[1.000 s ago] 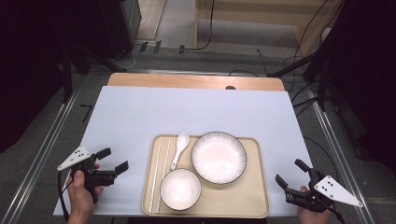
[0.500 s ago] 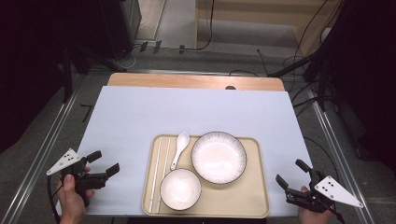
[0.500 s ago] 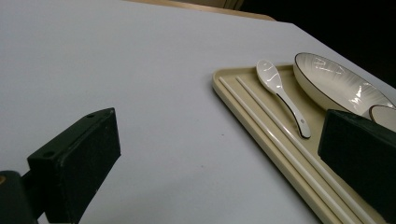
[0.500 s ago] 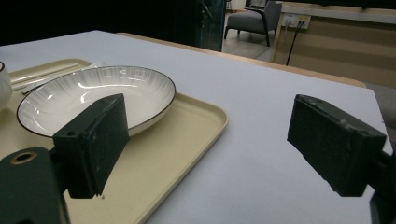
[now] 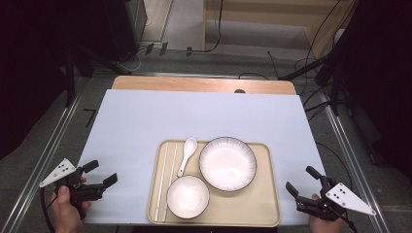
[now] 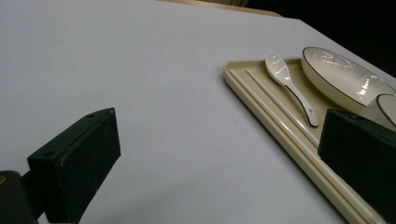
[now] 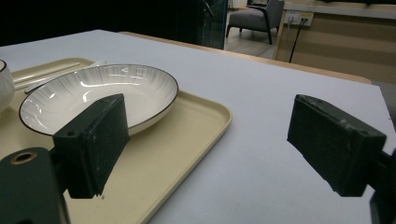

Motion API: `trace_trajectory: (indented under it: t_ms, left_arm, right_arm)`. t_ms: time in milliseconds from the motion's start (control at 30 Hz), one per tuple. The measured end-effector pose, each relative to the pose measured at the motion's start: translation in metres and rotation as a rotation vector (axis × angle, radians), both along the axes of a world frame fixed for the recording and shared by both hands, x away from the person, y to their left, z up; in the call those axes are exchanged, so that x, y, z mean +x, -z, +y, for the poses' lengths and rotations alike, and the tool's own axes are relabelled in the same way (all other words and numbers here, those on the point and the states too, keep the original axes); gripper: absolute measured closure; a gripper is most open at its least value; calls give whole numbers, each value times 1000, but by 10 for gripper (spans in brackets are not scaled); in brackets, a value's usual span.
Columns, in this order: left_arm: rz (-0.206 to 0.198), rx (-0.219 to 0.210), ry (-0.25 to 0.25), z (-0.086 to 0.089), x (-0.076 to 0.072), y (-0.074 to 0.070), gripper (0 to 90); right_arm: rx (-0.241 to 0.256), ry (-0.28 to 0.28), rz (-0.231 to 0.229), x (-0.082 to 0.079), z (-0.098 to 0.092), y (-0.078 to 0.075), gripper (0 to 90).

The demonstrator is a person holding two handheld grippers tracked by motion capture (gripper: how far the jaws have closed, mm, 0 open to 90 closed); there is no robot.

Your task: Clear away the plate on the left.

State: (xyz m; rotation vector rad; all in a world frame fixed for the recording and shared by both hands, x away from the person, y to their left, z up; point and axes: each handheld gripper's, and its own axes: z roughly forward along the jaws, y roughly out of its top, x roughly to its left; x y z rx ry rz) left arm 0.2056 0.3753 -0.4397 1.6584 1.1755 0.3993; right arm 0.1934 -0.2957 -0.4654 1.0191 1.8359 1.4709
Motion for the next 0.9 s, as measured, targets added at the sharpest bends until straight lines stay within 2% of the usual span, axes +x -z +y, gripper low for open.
trace_trajectory:
  t_ms: [400, 900]
  left_arm:
    - [2, -6, -27, 14, -9, 3, 0]
    - [3, -28, -53, 23, -11, 5, 0]
  right_arm:
    - [8, 23, -8, -4, -3, 1, 130]
    - [10, 31, -3, -4, -6, 2, 131]
